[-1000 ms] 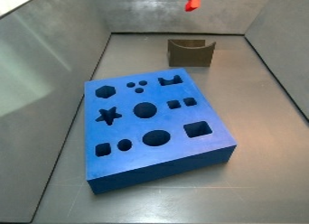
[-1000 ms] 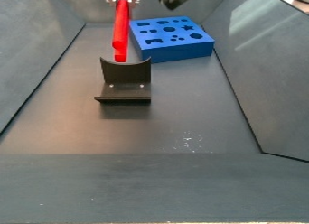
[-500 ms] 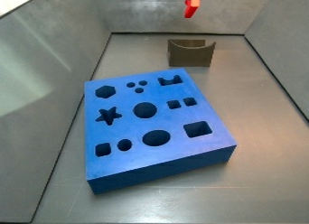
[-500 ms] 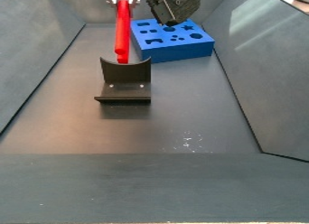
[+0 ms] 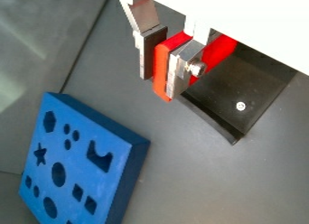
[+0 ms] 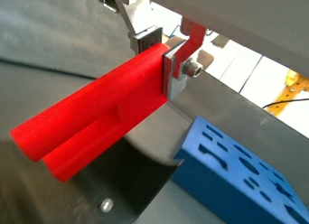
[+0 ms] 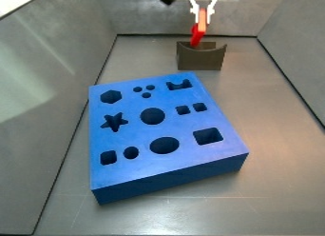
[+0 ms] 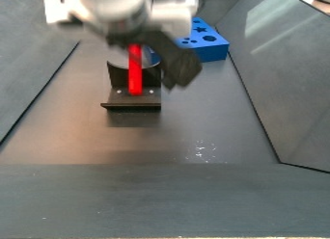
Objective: Pick up the square-circle object. Move up. Place the square-circle object on the fixture. Regrasp the square-circle object. Move to above the board. Insert the square-circle object.
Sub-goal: Place the square-circle object on the fixture.
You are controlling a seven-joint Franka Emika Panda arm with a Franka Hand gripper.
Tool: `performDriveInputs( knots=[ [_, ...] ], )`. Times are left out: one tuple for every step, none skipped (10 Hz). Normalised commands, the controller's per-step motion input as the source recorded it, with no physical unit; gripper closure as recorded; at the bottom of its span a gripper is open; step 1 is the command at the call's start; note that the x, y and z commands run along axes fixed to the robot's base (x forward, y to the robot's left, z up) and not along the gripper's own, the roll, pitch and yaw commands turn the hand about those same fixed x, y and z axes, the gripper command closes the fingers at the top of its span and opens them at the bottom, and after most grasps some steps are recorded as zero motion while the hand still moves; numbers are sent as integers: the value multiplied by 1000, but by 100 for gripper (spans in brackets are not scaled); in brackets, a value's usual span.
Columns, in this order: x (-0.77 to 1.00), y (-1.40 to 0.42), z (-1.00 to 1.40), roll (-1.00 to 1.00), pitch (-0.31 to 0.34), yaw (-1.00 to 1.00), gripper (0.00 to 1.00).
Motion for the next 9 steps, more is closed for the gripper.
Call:
performDriveInputs(
  knots=[
    [183,135,-1000,-242,64,-216,100],
    [189,131,-1000,-181,26,-203,100],
    [164,143,-855,-142,-8,-183,100],
    [132,173,-815,-117,-33,-169,100],
    [120,186,-816,-112,-39,-161,100],
    [122,185,-811,-117,-42,-160,100],
    [120,179,-810,-117,-40,-137,100],
    [115,175,-813,-117,-37,-114,100],
    [107,174,-815,-118,-35,-97,100]
  ],
)
